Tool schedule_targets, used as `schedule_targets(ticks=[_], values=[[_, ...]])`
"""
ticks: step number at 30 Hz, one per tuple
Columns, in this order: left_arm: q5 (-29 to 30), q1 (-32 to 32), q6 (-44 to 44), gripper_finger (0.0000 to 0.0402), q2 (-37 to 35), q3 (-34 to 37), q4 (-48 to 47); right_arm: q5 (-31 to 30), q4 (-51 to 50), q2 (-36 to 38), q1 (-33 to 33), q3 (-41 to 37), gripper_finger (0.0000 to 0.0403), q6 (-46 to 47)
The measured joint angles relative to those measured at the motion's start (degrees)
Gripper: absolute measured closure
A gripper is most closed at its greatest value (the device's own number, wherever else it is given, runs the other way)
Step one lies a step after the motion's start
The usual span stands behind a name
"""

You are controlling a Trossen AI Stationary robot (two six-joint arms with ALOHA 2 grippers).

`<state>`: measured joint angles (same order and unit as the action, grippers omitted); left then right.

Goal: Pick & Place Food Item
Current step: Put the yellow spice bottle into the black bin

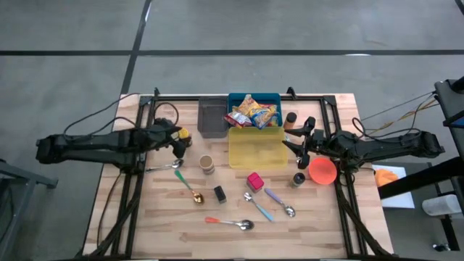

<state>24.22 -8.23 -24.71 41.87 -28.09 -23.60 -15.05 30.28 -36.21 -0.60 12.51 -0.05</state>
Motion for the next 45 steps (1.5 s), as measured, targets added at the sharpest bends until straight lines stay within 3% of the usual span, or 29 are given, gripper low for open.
schedule_targets(ticks=[7,11,18,30,45], values=[[1.8,0.0,-12.1,0.0091,8.3,-13.4,-22.2,0.0,0.0,0.0,0.0,0.0,0.0199,0.0],[2.0,0.0,-18.0,0.0091,14.0,-18.1,-30.2,0.0,0.0,0.0,0.0,0.0,0.0199,0.0],[2.4,-0.1,-16.0,0.0091,19.4,-20.9,-29.4,0.0,0.0,0.0,0.0,0.0,0.0199,0.0],[3.4,-0.6,-15.1,0.0091,20.3,-20.3,-29.0,0.0,0.0,0.0,0.0,0.0,0.0199,0.0],[6.3,-0.6,-15.8,0.0091,29.0,-20.2,-28.5,0.0,0.0,0.0,0.0,0.0,0.0199,0.0]])
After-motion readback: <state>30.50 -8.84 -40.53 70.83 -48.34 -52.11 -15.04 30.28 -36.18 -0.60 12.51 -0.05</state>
